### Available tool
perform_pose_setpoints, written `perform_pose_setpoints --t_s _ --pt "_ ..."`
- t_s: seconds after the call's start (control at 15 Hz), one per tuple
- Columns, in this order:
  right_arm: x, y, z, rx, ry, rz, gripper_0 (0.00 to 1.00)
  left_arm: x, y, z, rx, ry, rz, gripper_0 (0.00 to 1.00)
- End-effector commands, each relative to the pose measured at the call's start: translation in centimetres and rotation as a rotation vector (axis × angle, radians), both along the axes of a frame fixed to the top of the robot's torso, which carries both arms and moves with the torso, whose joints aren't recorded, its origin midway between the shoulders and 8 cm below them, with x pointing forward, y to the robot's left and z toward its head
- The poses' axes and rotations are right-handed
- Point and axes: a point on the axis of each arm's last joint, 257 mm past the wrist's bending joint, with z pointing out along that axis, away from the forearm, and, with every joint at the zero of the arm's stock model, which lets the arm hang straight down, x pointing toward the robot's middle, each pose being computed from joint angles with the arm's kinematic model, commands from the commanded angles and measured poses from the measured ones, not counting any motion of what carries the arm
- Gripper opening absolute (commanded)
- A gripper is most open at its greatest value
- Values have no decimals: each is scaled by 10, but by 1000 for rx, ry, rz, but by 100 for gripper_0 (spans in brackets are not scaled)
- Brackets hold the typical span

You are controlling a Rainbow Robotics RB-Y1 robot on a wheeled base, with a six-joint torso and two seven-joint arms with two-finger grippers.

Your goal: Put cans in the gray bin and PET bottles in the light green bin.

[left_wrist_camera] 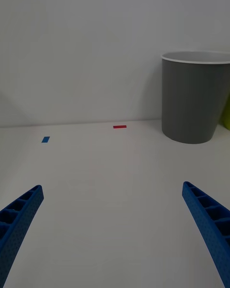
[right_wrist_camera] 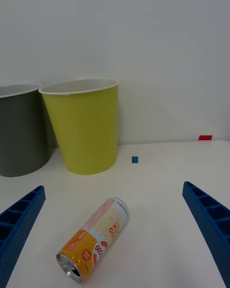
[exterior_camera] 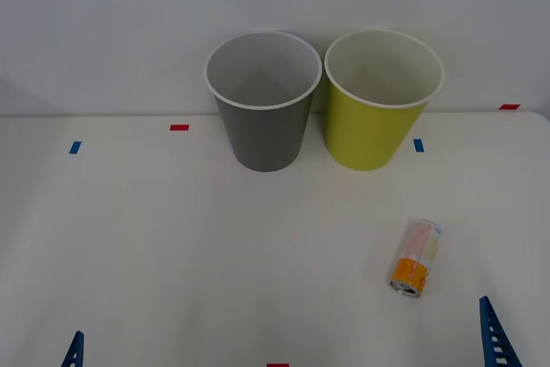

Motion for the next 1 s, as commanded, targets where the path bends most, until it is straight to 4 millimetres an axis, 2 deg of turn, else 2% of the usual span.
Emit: perform_pose_setpoints --t_s 0.07,0.4,0.67,1.0 --pt "-5 3 5 28 -9 -6 100 0 0 0 0 0 0 100" --pt "-3 3 6 24 -11 -5 100 0 0 0 0 0 0 100" --pt "4 0 -12 28 58 -21 100 0 0 0 0 0 0 100" --pt "47 9 -19 137 220 -15 100 0 0 0 0 0 0 100"
